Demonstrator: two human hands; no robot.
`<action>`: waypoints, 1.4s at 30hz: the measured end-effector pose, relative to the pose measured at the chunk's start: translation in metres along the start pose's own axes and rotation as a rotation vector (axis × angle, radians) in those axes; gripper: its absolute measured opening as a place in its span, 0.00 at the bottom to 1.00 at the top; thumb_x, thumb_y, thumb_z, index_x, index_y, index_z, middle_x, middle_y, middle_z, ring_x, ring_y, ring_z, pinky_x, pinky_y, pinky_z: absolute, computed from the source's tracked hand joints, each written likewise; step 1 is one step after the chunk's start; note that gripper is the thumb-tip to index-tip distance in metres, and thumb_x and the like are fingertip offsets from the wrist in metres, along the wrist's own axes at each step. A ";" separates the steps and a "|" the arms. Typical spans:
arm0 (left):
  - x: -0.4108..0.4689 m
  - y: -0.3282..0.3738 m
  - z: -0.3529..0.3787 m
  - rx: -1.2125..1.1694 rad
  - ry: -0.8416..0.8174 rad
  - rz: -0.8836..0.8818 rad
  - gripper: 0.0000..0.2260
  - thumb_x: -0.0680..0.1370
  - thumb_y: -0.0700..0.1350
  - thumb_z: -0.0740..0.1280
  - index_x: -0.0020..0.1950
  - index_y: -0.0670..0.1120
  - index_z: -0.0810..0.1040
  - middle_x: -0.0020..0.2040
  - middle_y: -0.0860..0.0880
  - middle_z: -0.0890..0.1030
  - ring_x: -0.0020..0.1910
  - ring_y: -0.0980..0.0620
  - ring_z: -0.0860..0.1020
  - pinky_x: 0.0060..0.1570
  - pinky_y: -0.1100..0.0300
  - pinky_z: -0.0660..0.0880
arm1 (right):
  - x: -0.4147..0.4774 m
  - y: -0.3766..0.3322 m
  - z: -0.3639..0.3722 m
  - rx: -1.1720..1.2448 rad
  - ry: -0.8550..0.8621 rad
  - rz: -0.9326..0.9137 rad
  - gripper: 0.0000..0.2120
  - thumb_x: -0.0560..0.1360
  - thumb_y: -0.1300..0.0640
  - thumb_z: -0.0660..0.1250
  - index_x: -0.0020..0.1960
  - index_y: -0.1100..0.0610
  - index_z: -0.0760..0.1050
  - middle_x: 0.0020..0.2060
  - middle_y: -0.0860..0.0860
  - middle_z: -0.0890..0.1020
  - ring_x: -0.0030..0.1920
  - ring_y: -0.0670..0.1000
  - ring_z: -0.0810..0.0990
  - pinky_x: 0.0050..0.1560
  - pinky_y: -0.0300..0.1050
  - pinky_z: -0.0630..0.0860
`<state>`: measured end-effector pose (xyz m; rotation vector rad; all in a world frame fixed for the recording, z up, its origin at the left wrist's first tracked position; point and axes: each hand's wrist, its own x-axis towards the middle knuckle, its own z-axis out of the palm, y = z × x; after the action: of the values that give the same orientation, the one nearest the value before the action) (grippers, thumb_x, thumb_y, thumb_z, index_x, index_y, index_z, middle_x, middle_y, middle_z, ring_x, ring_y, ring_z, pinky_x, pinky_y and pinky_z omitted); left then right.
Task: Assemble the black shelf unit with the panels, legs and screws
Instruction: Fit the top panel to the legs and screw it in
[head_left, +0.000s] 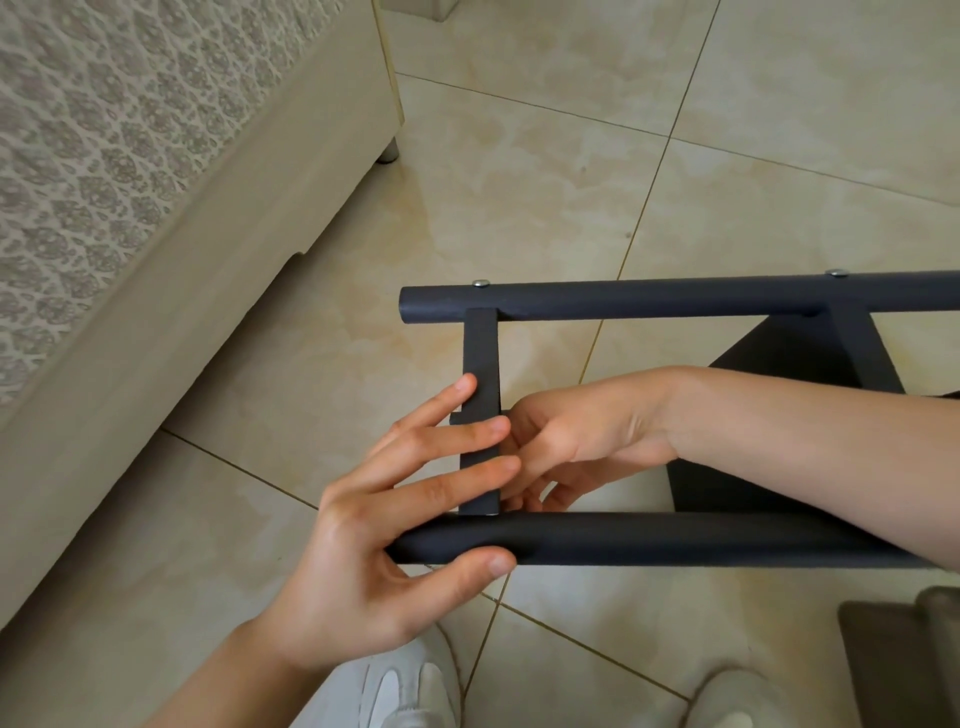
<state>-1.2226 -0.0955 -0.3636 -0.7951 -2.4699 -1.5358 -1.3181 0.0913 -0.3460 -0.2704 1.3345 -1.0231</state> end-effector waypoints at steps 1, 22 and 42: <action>0.000 0.001 0.000 -0.003 0.002 0.001 0.20 0.78 0.53 0.69 0.62 0.40 0.79 0.65 0.46 0.79 0.75 0.41 0.68 0.71 0.50 0.68 | 0.001 0.000 0.001 0.010 0.014 0.002 0.05 0.72 0.58 0.67 0.44 0.60 0.76 0.38 0.52 0.78 0.40 0.50 0.75 0.47 0.44 0.73; -0.015 0.044 0.005 0.112 0.183 -0.469 0.33 0.71 0.63 0.72 0.74 0.59 0.69 0.72 0.65 0.70 0.74 0.65 0.63 0.73 0.62 0.63 | -0.091 0.011 0.052 -0.626 0.646 0.014 0.21 0.80 0.42 0.59 0.46 0.58 0.79 0.33 0.50 0.75 0.35 0.48 0.74 0.41 0.42 0.69; -0.006 0.079 0.037 -0.450 0.207 -1.026 0.39 0.70 0.73 0.57 0.79 0.61 0.57 0.75 0.58 0.65 0.76 0.51 0.63 0.77 0.46 0.58 | -0.160 0.059 0.084 -1.275 1.006 0.170 0.14 0.82 0.58 0.59 0.67 0.50 0.66 0.54 0.49 0.75 0.51 0.50 0.76 0.48 0.46 0.77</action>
<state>-1.1722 -0.0385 -0.3199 0.7487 -2.4802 -2.3281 -1.2008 0.2102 -0.2565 -0.5997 2.7702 0.0640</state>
